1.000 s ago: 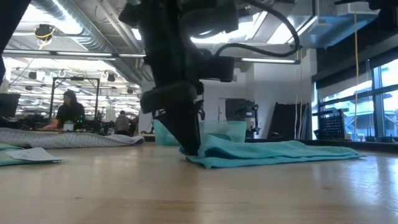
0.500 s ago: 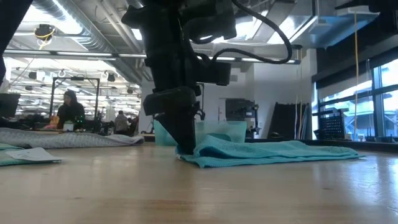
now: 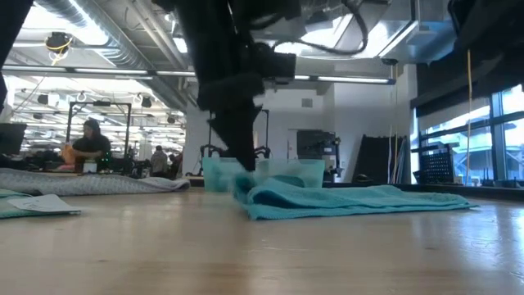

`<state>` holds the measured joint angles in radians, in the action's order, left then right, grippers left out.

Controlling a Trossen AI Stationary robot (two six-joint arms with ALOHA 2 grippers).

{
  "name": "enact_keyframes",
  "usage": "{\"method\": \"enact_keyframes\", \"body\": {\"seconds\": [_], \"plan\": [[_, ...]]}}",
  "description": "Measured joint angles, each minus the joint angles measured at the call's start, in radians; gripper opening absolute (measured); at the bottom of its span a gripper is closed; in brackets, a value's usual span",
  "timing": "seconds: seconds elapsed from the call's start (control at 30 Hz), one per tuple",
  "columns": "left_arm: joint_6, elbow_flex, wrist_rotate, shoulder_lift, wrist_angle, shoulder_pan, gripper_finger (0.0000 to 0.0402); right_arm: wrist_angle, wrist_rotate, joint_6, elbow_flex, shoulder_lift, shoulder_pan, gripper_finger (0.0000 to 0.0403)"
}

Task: Fold microfiber towels
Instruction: Fold the blue towel

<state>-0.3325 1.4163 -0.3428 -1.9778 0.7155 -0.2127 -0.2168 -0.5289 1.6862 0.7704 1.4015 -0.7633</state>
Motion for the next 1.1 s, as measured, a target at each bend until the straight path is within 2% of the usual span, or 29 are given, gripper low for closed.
{"method": "enact_keyframes", "body": {"seconds": [0.13,0.23,0.53,0.63,0.73,0.93,1.1], "plan": [[-0.006,0.001,0.001,0.019,0.007,0.004,0.0046,0.068,0.0,0.012,-0.001,0.062,0.011,0.0192],[-0.012,0.001,0.048,0.019,0.035,0.008,0.0008,0.107,0.0,0.011,-0.001,0.085,0.015,0.0192],[0.057,0.0,0.104,0.018,-0.059,-0.016,0.0004,0.133,0.0,0.005,-0.001,0.09,0.021,0.0192],[0.133,0.0,0.139,0.018,-0.097,-0.027,0.0015,0.172,0.0,-0.14,-0.001,0.09,0.036,0.0192],[0.187,0.0,0.102,0.01,-0.095,-0.033,0.0033,0.226,0.0,-0.333,0.0,0.09,0.064,0.0192],[0.236,-0.039,0.076,0.009,-0.07,-0.001,0.0064,0.234,0.054,-0.471,0.0,0.093,0.167,0.0192],[0.233,-0.084,0.096,0.008,-0.074,0.03,0.0072,0.277,0.125,-0.616,0.001,0.109,0.253,0.0192]]}}
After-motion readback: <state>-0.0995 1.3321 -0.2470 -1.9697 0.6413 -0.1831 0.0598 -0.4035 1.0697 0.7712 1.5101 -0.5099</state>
